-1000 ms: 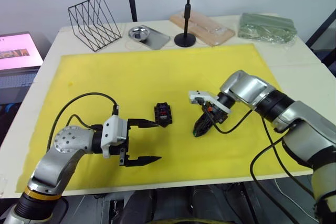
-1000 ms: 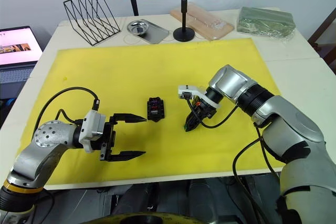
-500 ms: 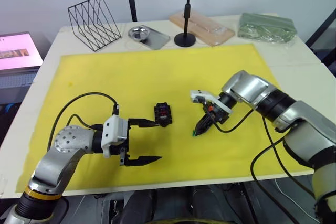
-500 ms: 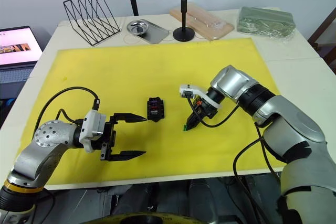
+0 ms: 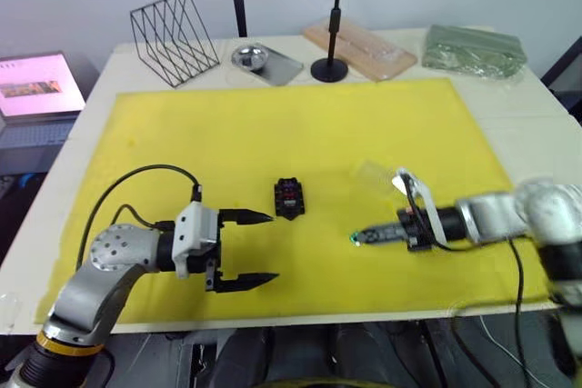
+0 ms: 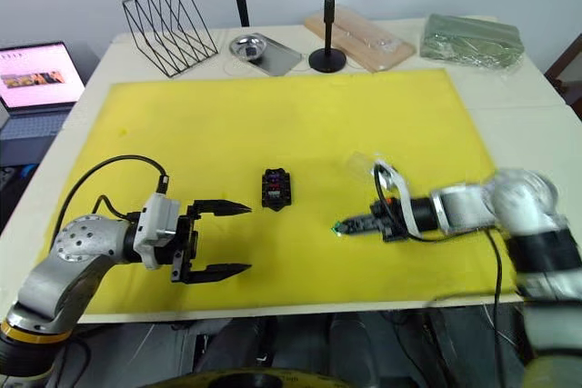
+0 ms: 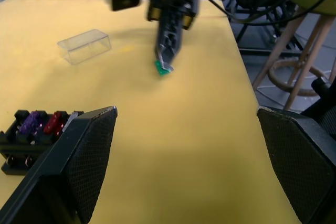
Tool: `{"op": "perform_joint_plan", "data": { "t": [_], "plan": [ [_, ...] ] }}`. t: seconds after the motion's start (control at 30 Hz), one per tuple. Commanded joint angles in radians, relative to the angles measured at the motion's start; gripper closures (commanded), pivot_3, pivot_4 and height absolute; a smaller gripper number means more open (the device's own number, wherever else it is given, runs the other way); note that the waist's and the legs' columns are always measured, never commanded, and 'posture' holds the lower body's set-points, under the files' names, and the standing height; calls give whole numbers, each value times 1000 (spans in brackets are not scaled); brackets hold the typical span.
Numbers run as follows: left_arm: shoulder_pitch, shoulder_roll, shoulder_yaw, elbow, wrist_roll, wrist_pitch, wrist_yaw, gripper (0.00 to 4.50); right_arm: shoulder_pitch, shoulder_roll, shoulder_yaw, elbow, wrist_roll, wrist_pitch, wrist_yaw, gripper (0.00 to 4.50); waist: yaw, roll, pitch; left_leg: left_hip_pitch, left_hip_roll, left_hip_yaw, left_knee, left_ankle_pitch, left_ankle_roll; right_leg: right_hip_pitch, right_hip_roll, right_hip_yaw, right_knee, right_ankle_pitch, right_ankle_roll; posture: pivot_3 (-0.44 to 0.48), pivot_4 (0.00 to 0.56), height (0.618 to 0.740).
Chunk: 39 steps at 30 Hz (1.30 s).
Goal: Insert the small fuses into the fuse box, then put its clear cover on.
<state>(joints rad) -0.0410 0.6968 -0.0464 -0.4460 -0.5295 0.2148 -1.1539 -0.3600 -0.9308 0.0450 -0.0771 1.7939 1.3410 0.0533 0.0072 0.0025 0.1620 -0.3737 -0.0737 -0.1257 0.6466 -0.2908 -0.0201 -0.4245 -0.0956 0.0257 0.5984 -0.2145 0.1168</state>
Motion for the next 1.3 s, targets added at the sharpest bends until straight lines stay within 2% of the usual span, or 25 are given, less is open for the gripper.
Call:
{"op": "perform_joint_plan", "data": {
  "t": [0.03, 0.27, 0.47, 0.63, 1.03, 1.13, 1.3],
  "plan": [
    [-23, 0, 0, -11, -18, -1, -10, 0, 102, 96, -81, -199, 178, -225, -316, 4466, -12, -3, -1, 1, 1, 1, 0, 0, 0, 1, 2, 0, 0, 0, 0, 0, 150, 740],
    [-31, -2, -4, -8, -21, -3, -10, 0, 260, 344, -87, -457, 178, -526, -742, 4466, -18, -3, -1, 1, 2, -3, 1, 0, 0, 1, 4, 0, 0, 0, 2, 0, 150, 740],
    [-18, 0, 0, -18, -19, 3, 6, 0, 296, 476, -53, -546, 178, -668, -963, 4466, -19, -3, -1, 1, 2, -4, 1, 0, 0, 1, 5, 0, 1, 0, 2, 0, 150, 740],
    [-36, -10, 0, -3, 0, -5, 28, 0, 335, 512, -24, -579, 178, -705, -1049, 4466, -17, -2, -1, 1, 2, -5, 1, 0, 0, 1, 5, 0, 1, 0, 1, 0, 150, 740],
    [-30, -14, -5, -7, 14, -11, 45, 0, 359, 521, -11, -587, 178, -719, -1100, 4466, -19, -2, -2, 2, 3, -5, 0, 0, 0, 1, 7, 1, 1, 0, 1, 0, 150, 740],
    [-31, -12, -4, -3, 14, -12, 41, 0, 357, 514, -15, -583, 178, -710, -1093, 3893, -18, -2, -2, 2, 3, -5, 0, 0, 0, 1, 7, 1, 1, 0, 1, 0, 150, 740],
    [-39, -12, -9, 8, 19, -20, 31, 0, 379, 459, -27, -590, 178, -681, -1020, 2160, -18, -2, -2, 2, 3, -5, 0, 0, 0, 1, 7, 1, 1, 0, 1, 0, 150, 740]
  ]
}}
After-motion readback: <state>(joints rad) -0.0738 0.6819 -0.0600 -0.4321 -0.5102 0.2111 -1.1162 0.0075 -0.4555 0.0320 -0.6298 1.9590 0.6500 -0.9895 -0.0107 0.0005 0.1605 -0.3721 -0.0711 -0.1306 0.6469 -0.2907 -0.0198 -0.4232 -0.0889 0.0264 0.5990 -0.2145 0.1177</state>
